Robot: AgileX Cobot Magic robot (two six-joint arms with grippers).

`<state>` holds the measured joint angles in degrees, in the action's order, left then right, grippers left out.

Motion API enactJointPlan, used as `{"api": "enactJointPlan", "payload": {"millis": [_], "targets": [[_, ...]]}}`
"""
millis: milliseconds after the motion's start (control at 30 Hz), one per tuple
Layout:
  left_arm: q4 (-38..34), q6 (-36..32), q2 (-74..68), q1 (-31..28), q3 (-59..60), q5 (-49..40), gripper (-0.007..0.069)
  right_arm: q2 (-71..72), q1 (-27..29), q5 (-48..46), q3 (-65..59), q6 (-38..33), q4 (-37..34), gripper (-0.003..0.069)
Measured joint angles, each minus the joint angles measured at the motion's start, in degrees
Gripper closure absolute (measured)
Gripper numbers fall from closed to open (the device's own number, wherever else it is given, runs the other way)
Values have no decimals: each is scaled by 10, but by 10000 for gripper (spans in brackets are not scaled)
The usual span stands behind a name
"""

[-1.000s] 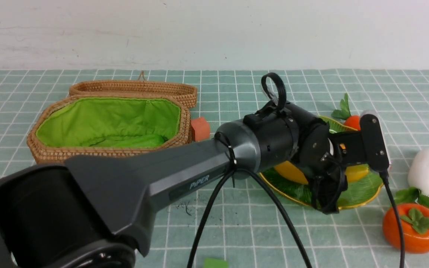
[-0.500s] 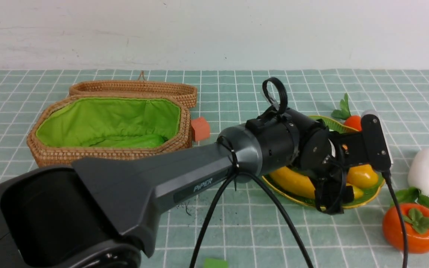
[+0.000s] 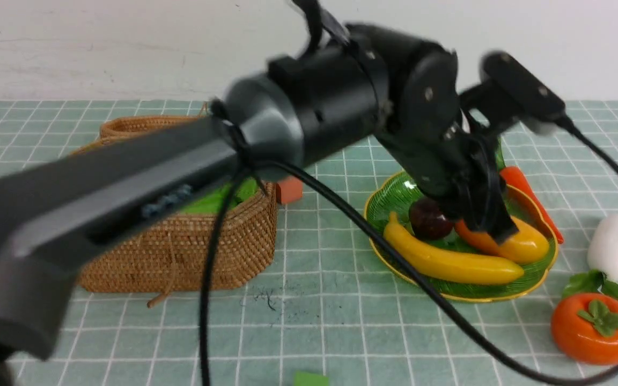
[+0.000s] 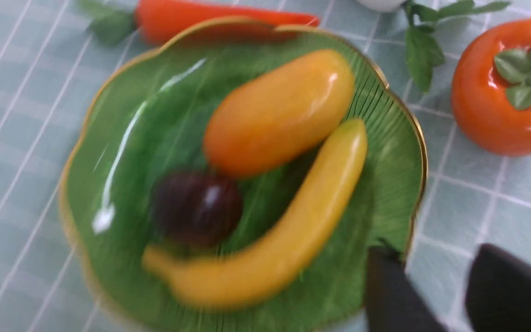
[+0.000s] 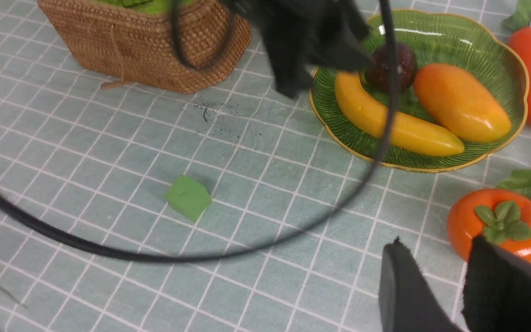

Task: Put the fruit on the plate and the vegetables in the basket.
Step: Grab a tomato with your right arm and place it on the plate on the right.

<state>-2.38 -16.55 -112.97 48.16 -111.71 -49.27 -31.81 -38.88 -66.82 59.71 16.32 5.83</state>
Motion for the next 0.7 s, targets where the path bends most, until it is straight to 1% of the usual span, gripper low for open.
{"api": "enactJointPlan", "payload": {"millis": [33,67,100,133,167,200,233,267,367,400,433,500,533,600,667,700], "targets": [[34,45,31,-1,0,-44,587,0,0,3,0,3,0,445],[59,73,52,-2,0,-81,632,-1,0,4,0,5,1,445],[63,79,61,-2,0,-87,637,-1,0,4,0,5,1,445],[85,124,96,-3,5,-128,638,-3,0,4,0,11,4,444],[85,128,101,-3,7,-131,638,-5,0,4,0,12,4,443],[94,158,146,-3,27,-148,638,-11,0,6,0,19,4,442],[95,160,152,-3,30,-150,638,-12,0,6,0,20,4,442],[95,175,191,-3,58,-150,638,-22,0,7,0,25,3,442],[87,205,289,-3,149,-135,638,-51,0,8,0,29,-7,438],[82,218,332,-3,194,-118,638,-70,0,10,0,31,-9,438],[80,223,346,-3,211,-112,638,-75,0,11,0,31,-10,438],[71,243,428,-3,307,-80,638,-107,0,12,0,33,-10,435],[68,250,459,-3,334,-66,638,-117,0,12,0,33,-7,435],[58,264,529,-3,426,-35,638,-155,0,12,0,36,12,433],[43,271,619,-3,520,6,638,-202,8,14,0,48,47,432],[39,271,636,-3,536,14,638,-210,11,14,0,49,53,432]]}}
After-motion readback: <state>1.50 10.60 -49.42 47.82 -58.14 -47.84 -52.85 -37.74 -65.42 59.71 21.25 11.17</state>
